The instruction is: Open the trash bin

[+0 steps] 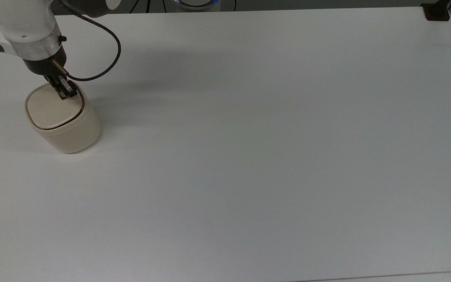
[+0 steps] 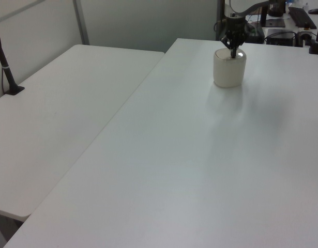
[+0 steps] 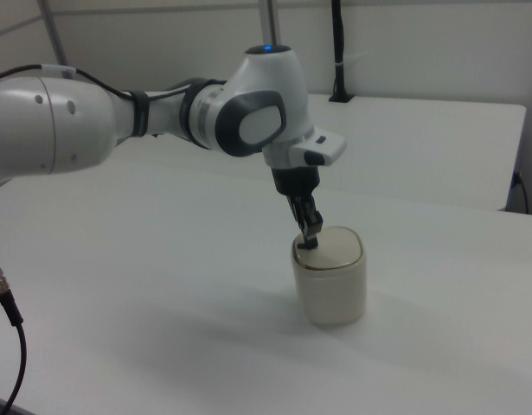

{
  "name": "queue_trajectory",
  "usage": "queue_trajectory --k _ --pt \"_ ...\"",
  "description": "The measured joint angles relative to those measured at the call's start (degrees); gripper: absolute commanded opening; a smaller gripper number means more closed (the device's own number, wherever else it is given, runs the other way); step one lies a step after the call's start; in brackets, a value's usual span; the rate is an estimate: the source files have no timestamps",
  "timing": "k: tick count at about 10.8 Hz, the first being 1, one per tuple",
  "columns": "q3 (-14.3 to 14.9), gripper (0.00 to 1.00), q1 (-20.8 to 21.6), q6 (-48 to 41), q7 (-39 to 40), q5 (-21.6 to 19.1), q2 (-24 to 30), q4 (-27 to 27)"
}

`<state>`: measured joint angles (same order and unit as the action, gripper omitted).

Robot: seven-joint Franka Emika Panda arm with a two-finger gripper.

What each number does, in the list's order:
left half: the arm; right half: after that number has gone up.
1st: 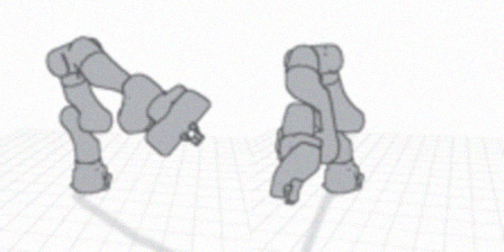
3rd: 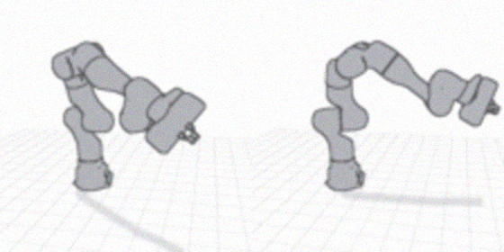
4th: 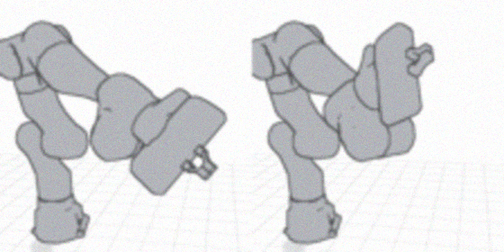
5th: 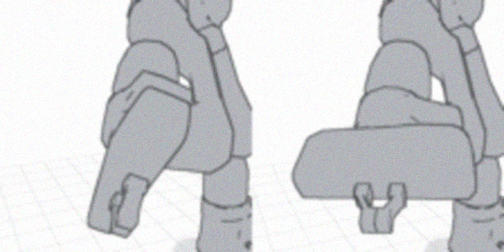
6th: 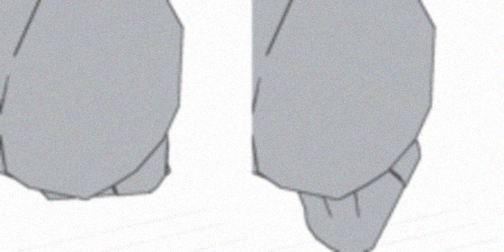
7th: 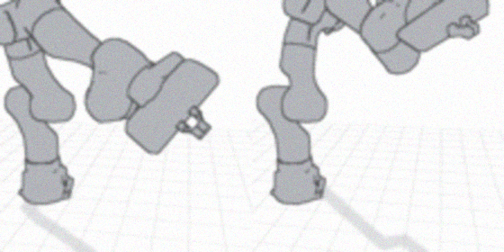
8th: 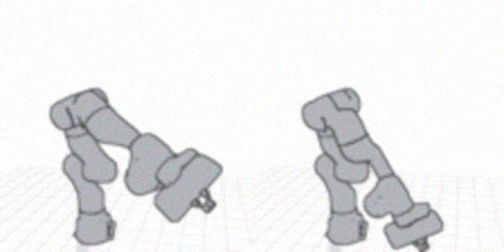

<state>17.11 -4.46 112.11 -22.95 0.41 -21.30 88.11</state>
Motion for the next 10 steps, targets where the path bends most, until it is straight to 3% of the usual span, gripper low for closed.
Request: queue_trajectory --k 1,2,3,4,7,10 --pt "0.0 0.08 0.1 -0.4 0.2 0.0 1.2 -0.4" --pt "0.0 0.19 0.3 -2.0 0.7 0.0 3.5 -0.7" --pt "-0.4 0.65 0.3 -4.6 1.8 0.0 6.8 -0.9" --pt "-1.5 1.0 0.4 -7.9 3.1 0.0 10.4 -0.9" --pt "-4.0 1.0 3.7 -14.9 9.3 -0.1 15.8 -0.2" --pt "-10.0 1.0 5.8 -15.9 19.0 -0.1 16.0 0.5"
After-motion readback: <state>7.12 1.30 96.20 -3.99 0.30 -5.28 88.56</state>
